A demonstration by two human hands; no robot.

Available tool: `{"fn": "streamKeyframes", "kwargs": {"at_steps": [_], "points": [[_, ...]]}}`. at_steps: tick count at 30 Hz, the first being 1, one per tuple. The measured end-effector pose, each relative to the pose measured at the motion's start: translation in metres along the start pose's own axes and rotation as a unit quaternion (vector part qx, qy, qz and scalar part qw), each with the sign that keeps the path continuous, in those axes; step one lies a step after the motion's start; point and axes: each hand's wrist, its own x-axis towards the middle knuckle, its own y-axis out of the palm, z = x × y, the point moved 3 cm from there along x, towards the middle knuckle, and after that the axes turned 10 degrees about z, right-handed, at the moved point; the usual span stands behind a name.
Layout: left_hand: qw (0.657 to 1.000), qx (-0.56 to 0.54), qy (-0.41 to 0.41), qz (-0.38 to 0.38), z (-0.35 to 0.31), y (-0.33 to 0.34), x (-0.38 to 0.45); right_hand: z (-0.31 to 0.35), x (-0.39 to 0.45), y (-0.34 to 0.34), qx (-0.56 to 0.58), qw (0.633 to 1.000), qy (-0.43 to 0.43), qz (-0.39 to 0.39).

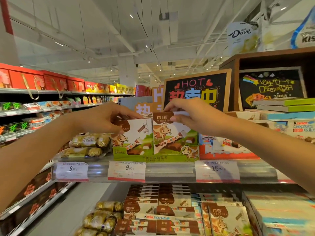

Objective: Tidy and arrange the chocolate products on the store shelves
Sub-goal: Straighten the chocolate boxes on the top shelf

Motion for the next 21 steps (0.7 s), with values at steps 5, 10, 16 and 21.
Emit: {"fn": "streamKeyframes", "kwargs": {"at_steps": [5, 10, 16, 21], "points": [[0.987, 0.142, -0.001, -0.070, -0.022, 0.015, 0.005, -0.004, -0.003, 0.004, -0.049, 0.998, -0.031, -0.020], [0.987, 0.104, 0.055, -0.108, -0.045, 0.034, 0.021, -0.003, 0.011, -0.004, -0.069, 0.996, -0.007, 0.054], [0.986, 0.104, 0.054, -0.121, -0.039, 0.035, 0.030, -0.040, 0.048, -0.027, -0.037, 0.984, 0.078, 0.157], [0.989, 0.077, 0.053, -0.113, -0.037, 0.034, 0.034, -0.045, 0.066, -0.013, -0.030, 0.946, 0.117, 0.302]]}}
